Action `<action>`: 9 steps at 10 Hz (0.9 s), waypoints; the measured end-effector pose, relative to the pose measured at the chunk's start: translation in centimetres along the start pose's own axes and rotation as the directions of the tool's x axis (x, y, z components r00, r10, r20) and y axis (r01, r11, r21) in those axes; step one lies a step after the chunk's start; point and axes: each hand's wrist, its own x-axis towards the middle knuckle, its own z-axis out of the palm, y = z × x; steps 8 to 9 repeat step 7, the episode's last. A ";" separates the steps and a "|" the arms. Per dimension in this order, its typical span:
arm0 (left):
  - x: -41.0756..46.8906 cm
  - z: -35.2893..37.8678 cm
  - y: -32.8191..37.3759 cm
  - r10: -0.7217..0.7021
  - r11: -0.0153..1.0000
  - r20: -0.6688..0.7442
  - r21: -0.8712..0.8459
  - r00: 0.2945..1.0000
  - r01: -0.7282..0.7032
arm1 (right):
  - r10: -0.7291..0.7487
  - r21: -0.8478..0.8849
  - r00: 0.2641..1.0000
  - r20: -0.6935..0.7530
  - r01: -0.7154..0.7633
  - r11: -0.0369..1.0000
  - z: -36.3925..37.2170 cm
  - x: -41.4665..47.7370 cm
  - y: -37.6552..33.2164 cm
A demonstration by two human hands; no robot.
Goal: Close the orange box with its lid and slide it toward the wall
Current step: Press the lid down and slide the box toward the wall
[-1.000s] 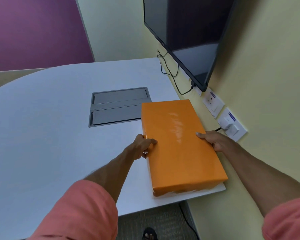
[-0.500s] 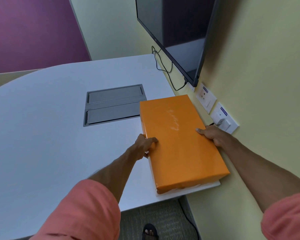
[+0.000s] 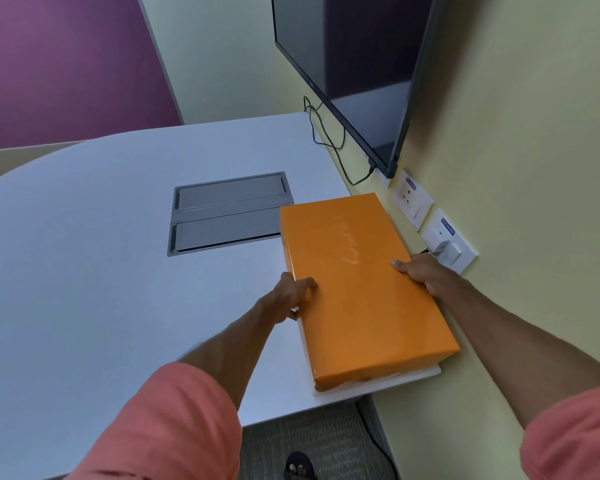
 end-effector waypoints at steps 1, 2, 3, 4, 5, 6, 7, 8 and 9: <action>0.0 -0.1 -0.1 0.002 1.000 0.007 0.004 1.000 -0.002 | -0.027 -0.114 0.998 -0.059 0.020 0.993 0.2 0.0 0.0; 0.0 -0.5 -0.2 0.016 0.999 0.029 0.033 0.999 -0.017 | -0.128 -0.399 0.980 -0.155 0.057 0.915 0.5 -0.5 -0.7; 0.0 -1.8 0.0 0.093 0.990 0.015 0.104 0.996 -0.094 | -0.237 -0.621 0.943 -0.235 0.042 0.783 0.9 -1.4 -2.1; -0.3 -3.5 0.4 0.193 0.959 -0.040 0.217 0.980 -0.180 | -0.293 -0.679 0.907 -0.304 0.009 0.734 1.8 -2.2 -3.5; -1.0 -7.1 1.1 0.365 0.844 -0.122 0.463 0.923 -0.273 | -0.381 -0.736 0.873 -0.304 0.039 0.676 4.1 -3.4 -5.8; -1.7 -10.2 1.6 0.454 0.755 -0.162 0.592 0.876 -0.281 | -0.444 -0.753 0.855 -0.267 0.102 0.650 6.5 -4.5 -7.6; -2.8 -14.3 1.9 0.572 0.625 -0.192 0.732 0.798 -0.272 | -0.505 -0.779 0.830 -0.235 0.150 0.609 10.8 -6.1 -10.2; -2.8 -14.3 1.9 0.572 0.625 -0.192 0.732 0.798 -0.272 | -0.505 -0.779 0.830 -0.235 0.150 0.609 10.8 -6.1 -10.2; -2.8 -14.3 1.9 0.572 0.625 -0.192 0.732 0.798 -0.272 | -0.505 -0.779 0.830 -0.235 0.150 0.609 10.8 -6.1 -10.2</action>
